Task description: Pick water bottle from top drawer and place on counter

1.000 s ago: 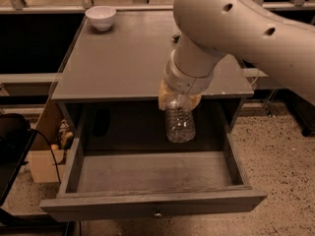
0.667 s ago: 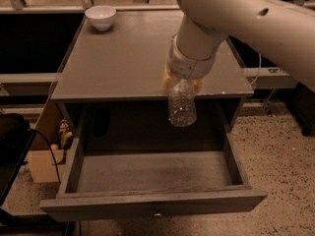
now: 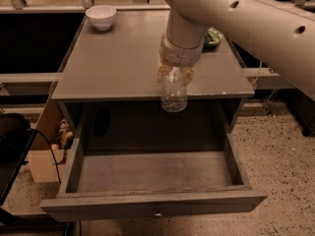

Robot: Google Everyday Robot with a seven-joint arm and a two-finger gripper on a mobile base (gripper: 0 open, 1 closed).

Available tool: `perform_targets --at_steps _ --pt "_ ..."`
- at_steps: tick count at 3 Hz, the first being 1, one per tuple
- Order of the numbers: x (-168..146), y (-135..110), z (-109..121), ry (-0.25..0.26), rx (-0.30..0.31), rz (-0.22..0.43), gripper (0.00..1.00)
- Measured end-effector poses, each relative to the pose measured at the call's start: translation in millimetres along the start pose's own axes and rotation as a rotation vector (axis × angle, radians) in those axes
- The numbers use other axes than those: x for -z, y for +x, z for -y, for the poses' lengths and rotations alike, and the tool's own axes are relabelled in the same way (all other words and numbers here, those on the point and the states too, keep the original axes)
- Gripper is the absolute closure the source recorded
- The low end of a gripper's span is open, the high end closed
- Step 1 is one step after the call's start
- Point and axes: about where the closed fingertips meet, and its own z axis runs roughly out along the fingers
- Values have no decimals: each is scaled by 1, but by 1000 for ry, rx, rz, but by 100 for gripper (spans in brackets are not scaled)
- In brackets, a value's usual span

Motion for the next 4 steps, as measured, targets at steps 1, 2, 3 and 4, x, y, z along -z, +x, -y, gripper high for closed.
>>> perform_targets --at_steps 1,2,3,4 --pt "-12 15 3 -16 -55 -32 100" --pt "-12 15 2 -15 -57 -31 100" --pt "-12 18 0 4 -87 -7 100" --pt "-16 25 4 18 -114 49 100"
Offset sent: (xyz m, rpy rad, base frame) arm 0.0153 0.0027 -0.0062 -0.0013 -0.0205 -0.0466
